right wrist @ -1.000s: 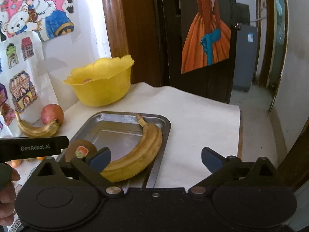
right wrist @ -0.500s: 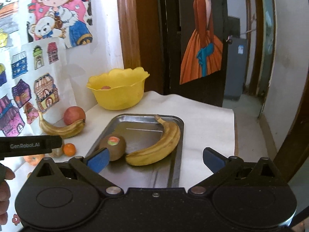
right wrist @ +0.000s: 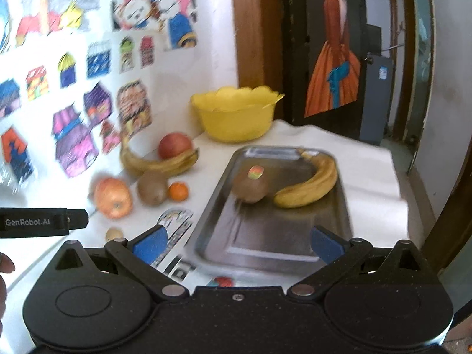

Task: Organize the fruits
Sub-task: 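Withdraw both tools from the tray back toward the remaining fruit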

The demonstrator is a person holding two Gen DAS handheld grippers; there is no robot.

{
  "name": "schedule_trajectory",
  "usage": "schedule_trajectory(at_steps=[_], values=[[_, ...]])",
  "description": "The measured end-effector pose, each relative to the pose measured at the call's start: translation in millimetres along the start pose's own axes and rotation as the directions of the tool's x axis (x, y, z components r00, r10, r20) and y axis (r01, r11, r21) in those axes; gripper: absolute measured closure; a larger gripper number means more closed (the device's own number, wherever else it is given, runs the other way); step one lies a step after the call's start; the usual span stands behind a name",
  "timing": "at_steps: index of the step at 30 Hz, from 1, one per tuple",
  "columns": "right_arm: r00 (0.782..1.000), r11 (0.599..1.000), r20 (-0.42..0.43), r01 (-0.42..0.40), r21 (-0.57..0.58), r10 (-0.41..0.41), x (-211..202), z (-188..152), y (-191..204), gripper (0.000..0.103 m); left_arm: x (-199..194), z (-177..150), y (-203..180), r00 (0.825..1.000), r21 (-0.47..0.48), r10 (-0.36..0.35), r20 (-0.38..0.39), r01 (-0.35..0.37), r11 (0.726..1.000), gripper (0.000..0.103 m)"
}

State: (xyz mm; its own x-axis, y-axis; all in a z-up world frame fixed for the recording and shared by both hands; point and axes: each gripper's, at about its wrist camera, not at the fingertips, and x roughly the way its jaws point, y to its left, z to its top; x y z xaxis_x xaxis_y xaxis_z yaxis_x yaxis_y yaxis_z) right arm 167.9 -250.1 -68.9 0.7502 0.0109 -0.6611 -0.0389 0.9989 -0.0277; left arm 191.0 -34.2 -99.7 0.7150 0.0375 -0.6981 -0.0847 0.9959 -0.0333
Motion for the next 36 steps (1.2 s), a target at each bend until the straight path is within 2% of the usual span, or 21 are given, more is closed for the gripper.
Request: schedule_trajectory(at_steps=[8, 17, 25, 36], values=[[0.993, 0.996, -0.109, -0.061, -0.059, 0.054, 6.6, -23.5, 33.1, 0.001, 2.0, -19.9, 28.6, 0.997, 0.017, 0.016, -0.073, -0.014, 1.0, 0.001], [0.968, 0.993, -0.241, -0.09, -0.082, 0.068, 25.4, -47.3, 59.4, 0.001, 17.9, -31.5, 32.7, 0.985, 0.043, 0.012, -0.174, -0.005, 0.999, 0.001], [0.964, 0.992, -0.253, -0.102, -0.068, 0.082, 35.2, -48.8, 68.3, 0.001, 25.5, -30.1, 28.4, 0.981, 0.055, 0.001, -0.195, 0.01, 0.998, 0.001], [0.971, 0.988, -0.222, -0.117, -0.106, 0.091, 39.5, -48.4, 64.1, 0.001, 40.9, -24.3, 5.4, 0.98, 0.058, -0.029, -0.198, 0.041, 0.997, 0.001]])
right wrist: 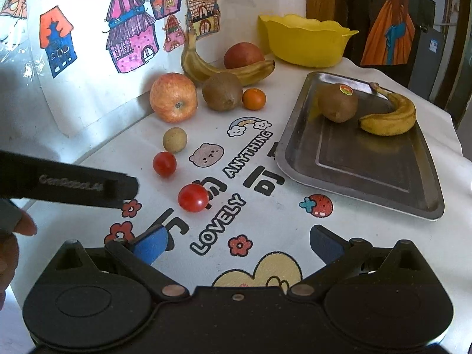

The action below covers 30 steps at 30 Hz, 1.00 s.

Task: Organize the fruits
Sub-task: 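Withdraw both tools from the tray back toward the remaining fruit, then grasp a cherry tomato with the left tool while the right tool grasps another cherry tomato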

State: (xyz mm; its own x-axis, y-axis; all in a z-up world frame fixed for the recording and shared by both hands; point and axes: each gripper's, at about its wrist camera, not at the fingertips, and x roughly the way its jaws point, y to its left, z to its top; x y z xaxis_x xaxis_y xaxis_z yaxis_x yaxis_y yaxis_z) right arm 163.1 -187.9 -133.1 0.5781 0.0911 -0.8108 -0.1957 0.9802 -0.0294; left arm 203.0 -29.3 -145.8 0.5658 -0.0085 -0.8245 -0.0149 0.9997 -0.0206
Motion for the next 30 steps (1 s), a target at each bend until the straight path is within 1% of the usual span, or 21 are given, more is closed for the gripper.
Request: schedule_trajectory(at_steps=[3, 6, 8, 11, 13, 19, 25, 30], values=[[1.0, 1.0, -0.001, -0.024, -0.007, 0.024, 0.9, 0.6, -2.3, 0.001, 3.9, 1.7, -7.2, 1.0, 0.011, -0.004, 0.0, 0.004, 1.0, 0.001], [1.0, 1.0, 0.011, -0.028, -0.011, 0.028, 0.3, 1.8, -3.4, 0.001, 7.9, 3.6, -12.2, 1.0, 0.015, 0.003, -0.002, -0.003, 1.0, 0.001], [0.999, 0.999, 0.018, -0.029, -0.02, 0.029, 0.5, 2.5, -3.2, 0.001, 10.8, 4.7, -13.5, 1.0, 0.013, 0.011, -0.006, -0.011, 1.0, 0.001], [0.999, 0.999, 0.021, -0.028, -0.029, 0.029, 3.1, 3.6, -2.6, 0.001, 14.6, 5.5, -16.0, 0.999, 0.025, 0.042, -0.013, -0.042, 0.999, 0.001], [0.999, 0.999, 0.017, -0.036, -0.031, 0.037, 5.2, 3.7, -2.5, 0.001, 15.3, 5.6, -15.2, 0.999, 0.029, 0.038, -0.013, -0.038, 0.999, 0.001], [0.998, 0.997, -0.007, -0.065, -0.037, 0.064, 11.5, 3.8, 0.3, 0.006, 17.4, 5.3, -14.7, 0.999, 0.034, 0.03, -0.019, -0.03, 0.999, 0.001], [0.997, 0.996, -0.025, -0.076, -0.049, 0.075, 15.5, 3.0, 3.7, 0.013, 19.9, 5.6, -15.4, 0.999, 0.033, 0.03, -0.027, -0.03, 0.999, 0.001], [0.997, 0.996, -0.015, -0.077, -0.042, 0.077, 15.9, 3.4, 5.3, 0.018, 22.0, 5.9, -16.5, 0.999, 0.037, 0.028, -0.028, -0.027, 0.999, 0.001]])
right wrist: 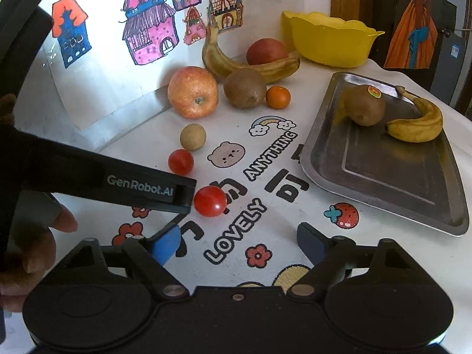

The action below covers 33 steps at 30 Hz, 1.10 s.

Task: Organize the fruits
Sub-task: 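Grasp a cherry tomato with the left tool while the right tool grasps another cherry tomato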

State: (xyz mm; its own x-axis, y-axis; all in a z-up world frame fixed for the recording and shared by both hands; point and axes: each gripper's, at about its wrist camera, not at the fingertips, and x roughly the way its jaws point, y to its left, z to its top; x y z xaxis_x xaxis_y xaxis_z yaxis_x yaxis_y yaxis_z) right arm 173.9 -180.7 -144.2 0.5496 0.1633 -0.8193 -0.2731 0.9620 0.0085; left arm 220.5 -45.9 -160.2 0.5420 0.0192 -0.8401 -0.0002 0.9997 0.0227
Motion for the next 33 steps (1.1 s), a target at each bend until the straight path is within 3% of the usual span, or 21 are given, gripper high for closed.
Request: schedule_trajectory(at_steps=[5, 18, 24, 33], values=[[1.0, 1.0, 0.007, 0.009, -0.018, -0.009, 0.9, -0.1, 2.5, 0.02, 0.1, 0.3, -2.3, 1.0, 0.011, -0.018, 0.014, 0.018, 1.0, 0.001], [0.999, 0.999, 0.04, 0.013, -0.039, -0.011, 1.9, 1.3, 1.6, 0.04, -1.5, 9.2, -9.2, 0.998, 0.014, -0.027, 0.053, 0.027, 1.0, 0.014], [0.999, 0.999, 0.051, -0.013, -0.041, 0.015, 3.1, 3.8, 1.0, 0.053, 3.2, 11.2, -9.1, 0.999, 0.006, -0.036, 0.039, 0.036, 0.999, 0.025], [0.997, 0.997, 0.064, -0.046, -0.054, 0.049, 7.1, 7.5, 2.5, 0.061, 4.7, 13.8, -11.0, 0.997, 0.022, -0.077, 0.033, 0.076, 0.997, 0.042]])
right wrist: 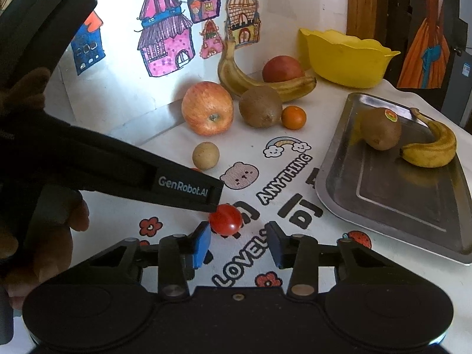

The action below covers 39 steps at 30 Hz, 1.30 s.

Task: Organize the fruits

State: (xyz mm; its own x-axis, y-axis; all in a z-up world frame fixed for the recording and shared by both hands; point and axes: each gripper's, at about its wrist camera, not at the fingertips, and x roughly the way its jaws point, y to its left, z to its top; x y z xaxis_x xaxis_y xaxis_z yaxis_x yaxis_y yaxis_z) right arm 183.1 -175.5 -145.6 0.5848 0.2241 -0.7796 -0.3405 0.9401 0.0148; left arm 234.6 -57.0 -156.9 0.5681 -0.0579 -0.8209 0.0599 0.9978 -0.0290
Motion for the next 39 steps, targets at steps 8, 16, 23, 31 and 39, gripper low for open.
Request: schedule_trajectory(at_steps=[8, 16, 23, 31, 39], values=[[1.0, 1.0, 0.008, -0.014, -0.01, 0.014, 2.3, 2.0, -0.4, 0.073, -0.9, 1.0, -2.9, 1.0, 0.019, -0.03, -0.003, 0.03, 0.999, 0.062], [1.0, 1.0, 0.019, -0.017, -0.02, 0.017, 1.7, 0.7, 0.1, 0.078, -1.2, 1.9, -8.6, 1.0, 0.044, -0.029, -0.011, 0.03, 0.999, 0.077], [1.0, 1.0, 0.028, -0.014, -0.012, 0.014, -1.1, -1.1, -3.2, 0.078, -2.0, 1.3, -10.2, 1.0, 0.043, -0.019, -0.011, 0.019, 0.999, 0.078], [0.999, 1.0, 0.046, 0.002, -0.007, -0.001, -8.3, -1.3, -11.9, 0.078, -5.2, -2.8, -16.1, 1.0, 0.043, -0.024, -0.011, 0.024, 0.999, 0.078], [0.999, 1.0, 0.053, 0.008, 0.004, -0.008, -12.6, -5.2, -19.1, 0.078, -8.4, -2.1, -22.9, 1.0, 0.035, -0.022, 0.001, 0.022, 0.999, 0.078]])
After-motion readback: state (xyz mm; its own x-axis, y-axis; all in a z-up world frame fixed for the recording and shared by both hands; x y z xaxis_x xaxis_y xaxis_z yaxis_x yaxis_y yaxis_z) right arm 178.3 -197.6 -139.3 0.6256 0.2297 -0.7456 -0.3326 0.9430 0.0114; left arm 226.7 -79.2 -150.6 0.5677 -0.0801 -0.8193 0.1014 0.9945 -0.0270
